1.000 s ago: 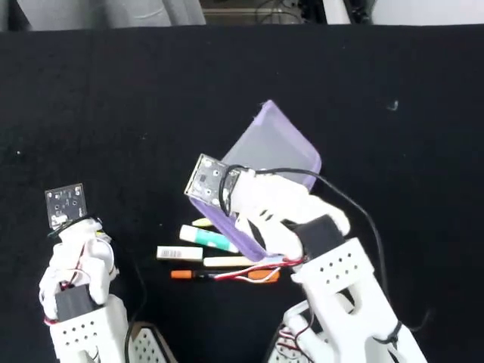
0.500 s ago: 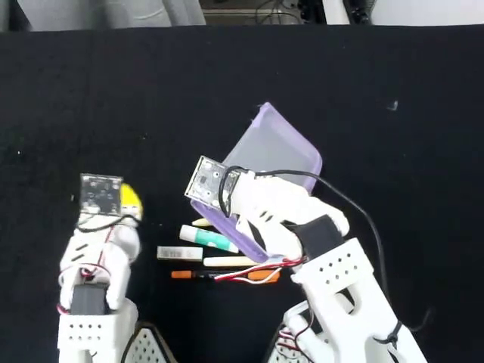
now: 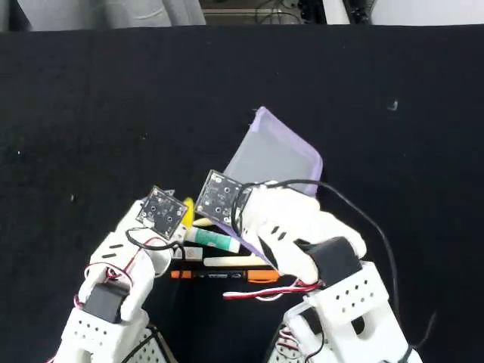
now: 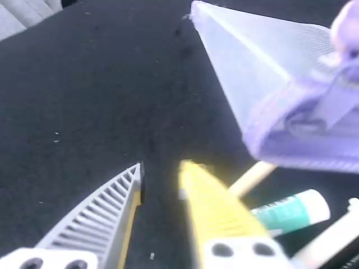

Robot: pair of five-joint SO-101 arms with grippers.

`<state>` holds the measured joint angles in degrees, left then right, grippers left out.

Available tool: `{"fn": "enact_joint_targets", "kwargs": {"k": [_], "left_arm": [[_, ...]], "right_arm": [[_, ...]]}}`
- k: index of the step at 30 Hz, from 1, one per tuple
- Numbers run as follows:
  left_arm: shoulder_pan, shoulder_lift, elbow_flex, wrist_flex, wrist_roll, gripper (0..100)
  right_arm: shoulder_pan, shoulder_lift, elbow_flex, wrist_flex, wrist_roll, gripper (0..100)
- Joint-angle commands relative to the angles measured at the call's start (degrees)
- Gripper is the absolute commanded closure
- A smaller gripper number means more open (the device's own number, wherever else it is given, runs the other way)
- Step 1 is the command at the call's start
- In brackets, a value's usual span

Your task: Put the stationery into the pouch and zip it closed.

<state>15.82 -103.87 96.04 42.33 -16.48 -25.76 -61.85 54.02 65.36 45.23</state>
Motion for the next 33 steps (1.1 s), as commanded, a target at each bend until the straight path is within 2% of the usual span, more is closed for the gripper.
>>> {"fn": "enact_joint_targets", "kwargs": {"k": [1,8,13,17,25,33], "left_arm": [[1.2,-0.5,-0.2,0.4,3.0,76],[1.6,-0.6,-8.7,3.7,8.2,75],[2.4,-0.6,-13.7,14.5,7.9,75],[1.8,-0.6,-17.3,18.8,7.9,75],[1.7,-0.6,-17.8,18.6,7.9,75],[1.7,-0.6,-18.1,14.1,8.2,75]], "right_arm": [[2.2,-1.3,0.4,-1.7,-0.3,98.7],[2.2,-1.3,0.9,-2.4,-0.2,98.7],[2.2,-1.3,0.9,-2.4,-0.2,98.7],[2.2,-1.3,0.9,-2.4,-0.2,98.7],[2.2,-1.3,1.0,-2.0,-0.2,98.7],[2.2,-1.3,1.3,-2.1,-0.2,98.7]]}}
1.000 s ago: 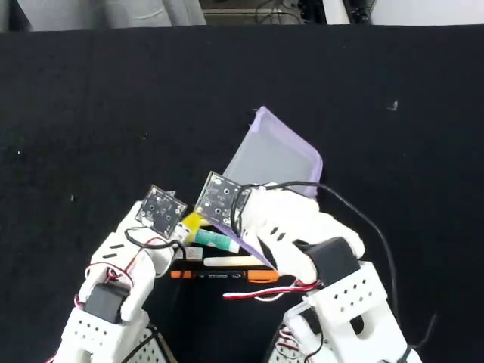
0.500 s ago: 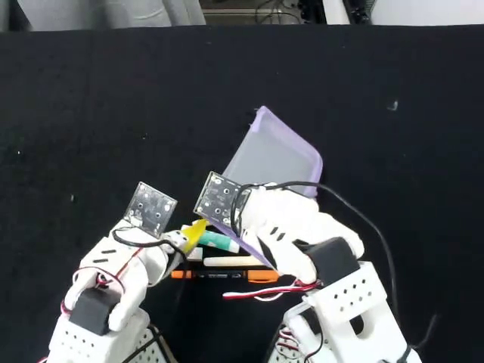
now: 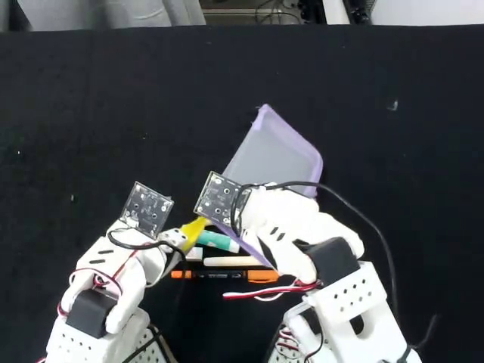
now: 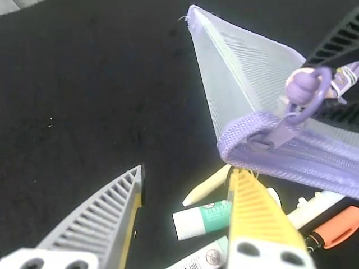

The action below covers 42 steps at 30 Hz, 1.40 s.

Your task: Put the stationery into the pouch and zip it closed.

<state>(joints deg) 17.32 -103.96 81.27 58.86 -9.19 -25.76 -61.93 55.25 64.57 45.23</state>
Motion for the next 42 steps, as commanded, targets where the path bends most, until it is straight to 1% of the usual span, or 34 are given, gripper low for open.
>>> {"fn": "enact_joint_targets", "kwargs": {"k": [1,4,8,11,14,17,24,26,29,42], "left_arm": [[0.2,-0.5,-3.0,-3.3,1.0,75],[0.2,-0.5,0.0,-9.1,0.7,75],[0.2,-0.5,8.2,-19.0,0.6,75],[0.2,-0.5,11.3,-21.7,0.6,75],[0.2,-0.5,10.6,-20.5,0.6,75],[0.1,-0.5,8.0,-16.4,0.6,75],[0.1,-0.5,-4.1,2.4,0.6,75],[0.1,-0.5,-7.3,6.2,0.6,75],[0.1,-0.5,-9.0,7.5,0.6,75],[0.2,-0.5,-9.4,7.2,0.6,75]], "right_arm": [[2.2,-1.2,0.5,-1.6,-0.2,98.7],[2.1,-1.2,0.8,-1.7,-0.2,98.7],[2.1,-1.3,0.8,-1.7,-0.2,98.7],[2.1,-1.2,0.8,-1.7,-0.2,98.7],[2.1,-1.2,0.8,-1.7,-0.2,98.7],[2.2,-1.2,0.8,-1.7,-0.2,98.7],[2.2,-1.2,1.1,-1.6,1.3,98.7],[2.2,-1.2,1.1,-1.4,1.3,98.7],[2.2,-1.2,1.1,-1.2,1.3,98.7],[1.8,-1.2,2.2,-1.2,1.4,98.7]]}}
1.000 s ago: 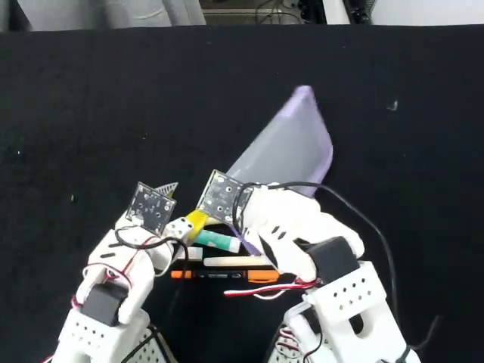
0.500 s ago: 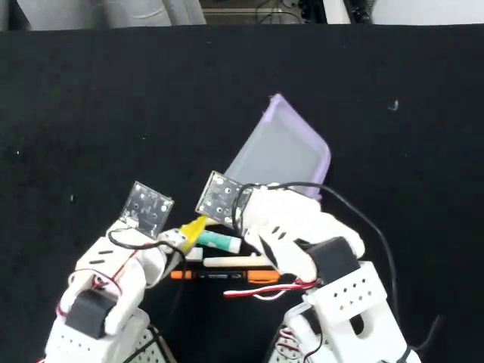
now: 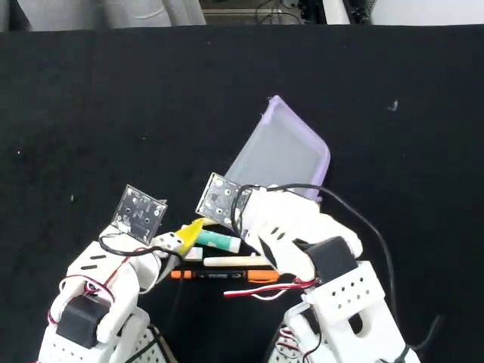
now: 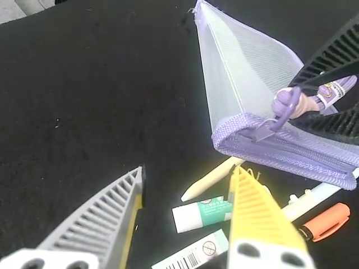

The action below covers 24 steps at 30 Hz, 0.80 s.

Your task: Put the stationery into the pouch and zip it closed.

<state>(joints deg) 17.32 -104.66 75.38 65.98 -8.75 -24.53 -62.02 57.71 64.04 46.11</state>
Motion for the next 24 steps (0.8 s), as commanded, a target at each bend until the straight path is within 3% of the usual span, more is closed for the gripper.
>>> {"fn": "enact_joint_targets", "kwargs": {"k": [1,15,20,24], "left_arm": [[0.3,0.2,-3.5,0.1,0.2,75],[1.8,0.2,-0.7,-2.8,0.1,75],[7.5,0.2,3.4,-4.1,-7.5,75],[8.0,0.2,3.3,-4.3,-7.8,75]], "right_arm": [[0.6,-1.1,-0.3,-0.7,0.6,98.7],[0.5,-1.2,-0.3,-0.5,0.6,98.7],[0.5,-1.2,-0.6,0.1,0.6,98.7],[-2.3,-1.5,-1.4,5.0,3.4,98.7]]}}
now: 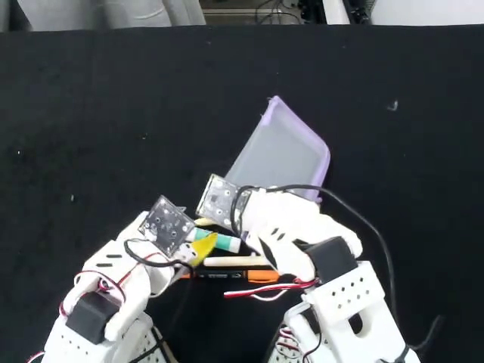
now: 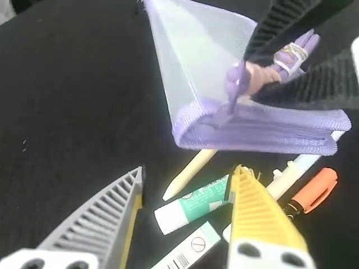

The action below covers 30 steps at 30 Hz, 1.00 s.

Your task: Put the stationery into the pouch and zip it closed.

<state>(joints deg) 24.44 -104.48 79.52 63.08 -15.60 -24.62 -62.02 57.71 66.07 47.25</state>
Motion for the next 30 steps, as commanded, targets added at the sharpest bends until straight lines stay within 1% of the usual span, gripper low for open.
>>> {"fn": "enact_joint_targets", "kwargs": {"k": [1,4,14,19,22,27,30], "left_arm": [[0.9,0.0,-0.9,-1.4,-1.1,75],[0.9,0.0,-0.6,-1.4,-1.3,75],[0.9,0.0,1.5,-1.6,-1.4,75],[0.9,0.0,2.0,-1.6,-1.4,75],[0.5,0.0,3.2,-4.3,-1.4,75],[-5.5,0.0,6.9,-12.3,-1.3,75],[-6.4,0.0,8.2,-13.8,-1.3,75]], "right_arm": [[-3.4,-1.5,-1.5,4.3,2.9,98.7],[-6.0,-1.5,-1.6,6.8,3.8,98.7],[-6.2,-1.5,-3.1,7.1,3.3,98.7],[-6.3,-1.5,-3.8,7.0,1.4,98.7],[-6.6,-1.5,-3.9,7.1,1.3,98.7],[-10.3,-1.5,-4.5,9.8,1.4,98.7],[-10.6,-1.5,-5.1,9.9,1.3,98.7]]}}
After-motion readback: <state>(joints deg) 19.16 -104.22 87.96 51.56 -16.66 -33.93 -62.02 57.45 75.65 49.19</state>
